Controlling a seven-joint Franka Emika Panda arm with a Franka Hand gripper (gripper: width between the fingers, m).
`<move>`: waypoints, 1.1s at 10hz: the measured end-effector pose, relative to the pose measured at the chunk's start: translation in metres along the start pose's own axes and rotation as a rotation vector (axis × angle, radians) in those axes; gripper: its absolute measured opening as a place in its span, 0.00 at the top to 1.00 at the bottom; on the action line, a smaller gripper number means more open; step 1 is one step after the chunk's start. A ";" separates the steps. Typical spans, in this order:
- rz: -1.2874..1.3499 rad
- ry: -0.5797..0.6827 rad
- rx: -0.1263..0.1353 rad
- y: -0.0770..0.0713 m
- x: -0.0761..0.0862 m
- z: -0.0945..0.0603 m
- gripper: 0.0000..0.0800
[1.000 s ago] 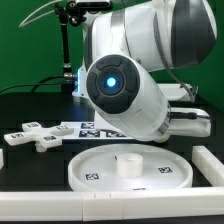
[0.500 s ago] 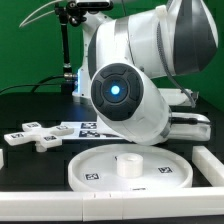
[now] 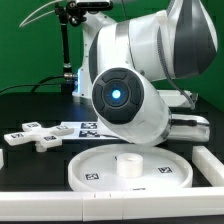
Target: Assemble round table
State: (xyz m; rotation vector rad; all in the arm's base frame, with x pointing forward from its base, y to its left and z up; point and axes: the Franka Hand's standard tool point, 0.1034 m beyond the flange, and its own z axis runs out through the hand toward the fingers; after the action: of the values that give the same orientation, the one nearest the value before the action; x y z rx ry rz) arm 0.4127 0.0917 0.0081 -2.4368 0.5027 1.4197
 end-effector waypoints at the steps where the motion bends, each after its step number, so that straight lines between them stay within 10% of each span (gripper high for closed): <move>1: 0.000 0.001 0.000 0.000 0.000 -0.001 0.49; 8: -0.081 0.017 0.028 -0.009 -0.032 -0.086 0.49; 11: -0.078 0.042 0.032 -0.010 -0.025 -0.082 0.49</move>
Offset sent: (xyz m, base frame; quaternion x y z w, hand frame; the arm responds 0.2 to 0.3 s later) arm 0.0286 -0.0167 0.0341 0.0087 -0.0207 -0.0398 0.9990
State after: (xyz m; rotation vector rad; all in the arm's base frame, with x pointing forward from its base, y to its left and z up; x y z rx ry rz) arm 0.4694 0.0712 0.0700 -2.4376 0.4307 1.3224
